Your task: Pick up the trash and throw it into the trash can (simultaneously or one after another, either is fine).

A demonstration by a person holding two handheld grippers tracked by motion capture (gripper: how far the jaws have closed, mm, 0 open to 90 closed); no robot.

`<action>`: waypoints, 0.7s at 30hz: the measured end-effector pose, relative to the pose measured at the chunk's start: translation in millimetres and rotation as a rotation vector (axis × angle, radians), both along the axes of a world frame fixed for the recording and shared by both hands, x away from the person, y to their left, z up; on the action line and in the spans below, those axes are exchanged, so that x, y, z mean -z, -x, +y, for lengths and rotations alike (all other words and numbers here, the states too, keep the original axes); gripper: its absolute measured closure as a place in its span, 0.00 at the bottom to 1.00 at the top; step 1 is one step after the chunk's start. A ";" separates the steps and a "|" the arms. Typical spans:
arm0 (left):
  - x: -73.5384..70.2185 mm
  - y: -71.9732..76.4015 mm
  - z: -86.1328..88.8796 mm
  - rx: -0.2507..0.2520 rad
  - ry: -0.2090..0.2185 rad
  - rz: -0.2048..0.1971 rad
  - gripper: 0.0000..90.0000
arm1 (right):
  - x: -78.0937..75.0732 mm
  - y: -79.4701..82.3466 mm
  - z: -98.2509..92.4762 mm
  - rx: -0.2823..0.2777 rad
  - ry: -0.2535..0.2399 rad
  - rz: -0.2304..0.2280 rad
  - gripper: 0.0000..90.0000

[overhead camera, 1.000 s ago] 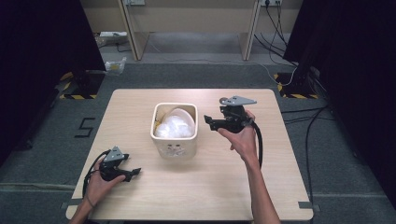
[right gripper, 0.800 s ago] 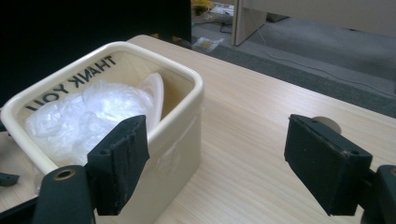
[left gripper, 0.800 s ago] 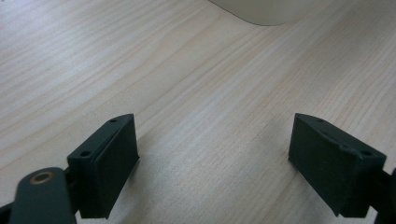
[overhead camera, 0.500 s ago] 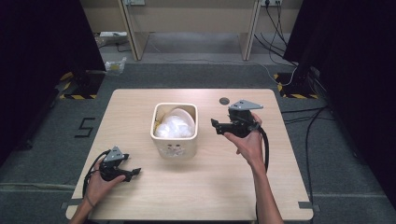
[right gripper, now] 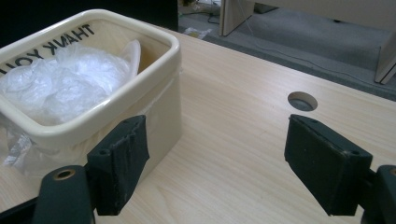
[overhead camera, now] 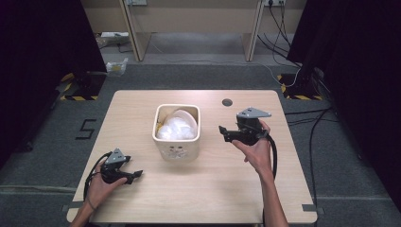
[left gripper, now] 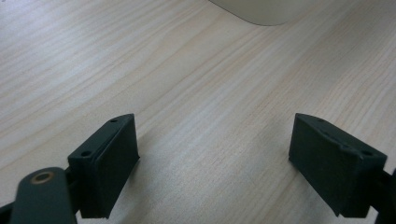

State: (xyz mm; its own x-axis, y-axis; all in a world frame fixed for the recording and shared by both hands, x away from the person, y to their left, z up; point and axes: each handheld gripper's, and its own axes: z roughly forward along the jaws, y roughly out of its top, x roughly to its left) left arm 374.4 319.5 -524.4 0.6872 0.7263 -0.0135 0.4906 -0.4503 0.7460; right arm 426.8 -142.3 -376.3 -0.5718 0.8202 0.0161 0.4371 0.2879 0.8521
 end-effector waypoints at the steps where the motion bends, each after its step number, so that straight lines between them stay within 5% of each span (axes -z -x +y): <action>1: 0.0 0.0 0.0 0.000 0.000 0.000 0.16 | 0.8 0.6 -0.9 0.000 0.003 0.001 0.24; 21: -0.1 0.2 0.1 -0.001 -0.004 0.000 0.16 | 19.8 15.5 -15.0 0.021 0.050 0.012 0.24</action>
